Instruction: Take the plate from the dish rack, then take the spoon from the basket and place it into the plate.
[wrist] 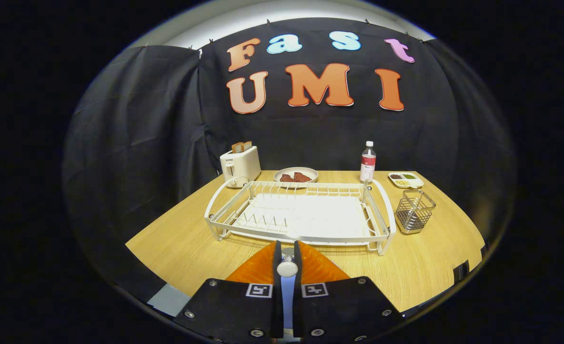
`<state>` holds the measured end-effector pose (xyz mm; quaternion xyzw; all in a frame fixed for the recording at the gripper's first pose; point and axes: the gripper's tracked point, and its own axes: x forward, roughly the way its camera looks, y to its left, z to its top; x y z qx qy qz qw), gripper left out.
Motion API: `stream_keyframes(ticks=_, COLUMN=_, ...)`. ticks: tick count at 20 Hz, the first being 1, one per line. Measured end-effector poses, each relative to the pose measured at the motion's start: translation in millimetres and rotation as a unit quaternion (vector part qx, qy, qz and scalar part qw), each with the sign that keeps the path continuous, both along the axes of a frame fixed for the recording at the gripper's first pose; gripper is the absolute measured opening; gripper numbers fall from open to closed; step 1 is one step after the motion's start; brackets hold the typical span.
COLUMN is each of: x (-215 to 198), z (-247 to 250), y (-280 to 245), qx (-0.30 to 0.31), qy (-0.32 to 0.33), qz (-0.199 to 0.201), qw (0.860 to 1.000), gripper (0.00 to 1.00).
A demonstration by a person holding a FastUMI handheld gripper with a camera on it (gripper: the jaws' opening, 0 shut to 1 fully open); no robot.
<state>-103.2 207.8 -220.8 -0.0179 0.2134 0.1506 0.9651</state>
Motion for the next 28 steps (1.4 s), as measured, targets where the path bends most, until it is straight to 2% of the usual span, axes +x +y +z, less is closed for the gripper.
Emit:
stream_keyframes(ticks=5, x=1.3, z=-25.2, y=3.7, qx=0.000, qy=0.019, qz=0.007, qw=1.000, gripper=0.08)
stream_keyframes(ticks=9, x=-0.4, z=-25.7, y=2.1, qx=0.001, qy=0.018, qz=0.008, qw=1.000, gripper=0.15)
stream_keyframes(ticks=11, x=1.8, z=-22.3, y=-4.8, qx=0.002, qy=0.017, qz=-0.001, qw=1.000, gripper=0.22)
stream_keyframes(ticks=13, x=5.3, z=-15.7, y=-12.3, qx=0.010, qy=0.016, qz=-0.012, qw=1.000, gripper=0.23)
stream_keyframes(ticks=14, x=8.0, z=-11.4, y=-17.0, qx=0.014, qy=0.014, qz=-0.020, qw=1.000, gripper=0.28)
stream_keyframes(ticks=15, x=10.9, z=-6.6, y=-22.6, qx=0.018, qy=0.011, qz=-0.027, qw=0.999, gripper=0.43)
stream_keyframes(ticks=18, x=17.5, z=12.0, y=-43.2, qx=0.019, qy=0.005, qz=-0.053, qw=0.998, gripper=0.74)
stream_keyframes(ticks=21, x=27.0, z=42.7, y=-67.7, qx=0.013, qy=-0.011, qz=-0.075, qw=0.997, gripper=0.93)
stream_keyframes(ticks=23, x=34.1, z=65.9, y=-86.5, qx=0.002, qy=-0.026, qz=-0.086, qw=0.996, gripper=0.98)
stream_keyframes(ticks=28, x=54.1, z=121.4, y=-129.5, qx=-0.005, qy=-0.064, qz=-0.117, qw=0.991, gripper=0.97)
